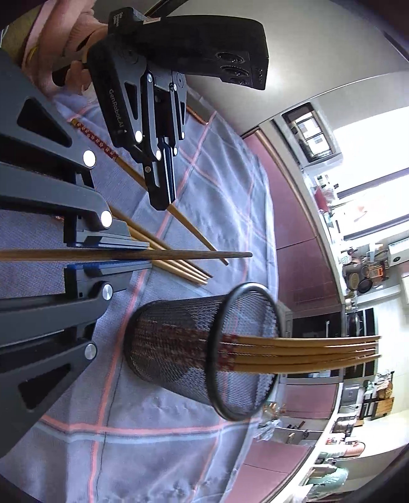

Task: Organize utensils
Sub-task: 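Lift the chopstick upright toward the mesh cup with the right gripper while the left gripper lifts its chopstick, then lower the chopstick into the mesh cup with the right gripper while the left gripper lowers its chopstick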

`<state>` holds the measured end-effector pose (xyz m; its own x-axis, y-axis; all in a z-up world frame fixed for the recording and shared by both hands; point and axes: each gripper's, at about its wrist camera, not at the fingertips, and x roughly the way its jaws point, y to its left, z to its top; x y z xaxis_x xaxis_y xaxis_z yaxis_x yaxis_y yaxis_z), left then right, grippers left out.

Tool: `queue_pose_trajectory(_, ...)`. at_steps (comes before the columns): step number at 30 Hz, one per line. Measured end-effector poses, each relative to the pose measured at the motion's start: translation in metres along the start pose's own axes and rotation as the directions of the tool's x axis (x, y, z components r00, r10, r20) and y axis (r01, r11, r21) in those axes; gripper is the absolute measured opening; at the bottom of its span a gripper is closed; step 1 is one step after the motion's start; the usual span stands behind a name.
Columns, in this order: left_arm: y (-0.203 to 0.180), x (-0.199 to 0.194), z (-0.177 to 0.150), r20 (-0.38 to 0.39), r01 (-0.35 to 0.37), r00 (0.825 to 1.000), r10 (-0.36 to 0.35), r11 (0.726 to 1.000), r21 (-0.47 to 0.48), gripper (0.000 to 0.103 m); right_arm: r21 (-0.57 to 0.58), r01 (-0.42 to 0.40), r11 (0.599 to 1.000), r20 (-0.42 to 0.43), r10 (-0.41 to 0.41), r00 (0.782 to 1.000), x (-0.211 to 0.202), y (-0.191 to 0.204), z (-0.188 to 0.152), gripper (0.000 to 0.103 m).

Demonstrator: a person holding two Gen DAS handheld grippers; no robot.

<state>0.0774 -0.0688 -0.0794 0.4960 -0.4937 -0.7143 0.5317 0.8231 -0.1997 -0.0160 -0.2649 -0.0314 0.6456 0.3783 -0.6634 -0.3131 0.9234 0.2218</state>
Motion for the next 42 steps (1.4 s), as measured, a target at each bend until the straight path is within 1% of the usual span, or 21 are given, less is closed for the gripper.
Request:
queue_pose_trajectory(5,-0.007,-0.029,0.013,0.064,0.063,0.996,-0.064,0.998,0.017,0.008,0.009,-0.016,1.0,0.068,0.015,0.998,-0.023,-0.005,0.008,0.006)
queue_pose_trajectory(11,-0.013,-0.059,0.025,0.124,0.136,0.983,-0.139,0.99,0.036,0.008,0.028,-0.026,0.999,0.136,0.022,0.99,-0.045,-0.014,0.016,0.006)
queue_pose_trajectory(15,-0.013,-0.076,0.033,0.159,0.194,0.968,-0.196,0.981,0.031,0.007,0.039,-0.039,0.998,0.188,0.031,0.982,-0.06,-0.021,0.025,0.006)
queue_pose_trajectory(18,-0.014,-0.085,0.041,0.187,0.208,0.959,-0.211,0.977,0.034,0.007,0.033,-0.043,0.999,0.222,0.034,0.974,-0.07,-0.025,0.031,0.006)
queue_pose_trajectory(21,-0.013,-0.094,0.049,0.208,0.23,0.95,-0.231,0.973,0.029,0.007,0.016,-0.027,1.0,0.25,0.022,0.968,-0.078,-0.025,0.042,0.006)
queue_pose_trajectory(24,-0.013,-0.098,0.06,0.232,0.256,0.939,-0.254,0.966,0.022,0.007,0.008,-0.024,1.0,0.274,0.021,0.961,-0.085,-0.028,0.051,0.006)
queue_pose_trajectory(29,-0.016,-0.1,0.082,0.272,0.274,0.924,-0.268,0.962,0.014,0.007,0.002,-0.001,1.0,0.31,0.0,0.951,-0.093,-0.031,0.067,0.006)
queue_pose_trajectory(31,-0.02,-0.101,0.09,0.288,0.261,0.922,-0.257,0.965,0.025,0.007,-0.001,0.01,1.0,0.324,-0.009,0.946,-0.097,-0.032,0.073,0.006)
queue_pose_trajectory(34,-0.026,-0.103,0.103,0.313,0.256,0.915,-0.255,0.966,0.041,0.007,-0.009,0.023,1.0,0.345,-0.018,0.938,-0.1,-0.035,0.083,0.006)
queue_pose_trajectory(36,-0.03,-0.104,0.112,0.329,0.237,0.913,-0.24,0.97,0.051,0.007,-0.015,0.037,0.999,0.359,-0.029,0.933,-0.102,-0.036,0.088,0.006)
queue_pose_trajectory(38,-0.034,-0.104,0.12,0.339,0.234,0.91,-0.239,0.971,0.058,0.007,-0.022,0.052,0.998,0.371,-0.04,0.928,-0.104,-0.037,0.094,0.006)
queue_pose_trajectory(42,-0.044,-0.103,0.132,0.355,0.208,0.909,-0.221,0.975,0.074,0.008,-0.03,0.075,0.997,0.383,-0.058,0.922,-0.103,-0.039,0.103,0.006)
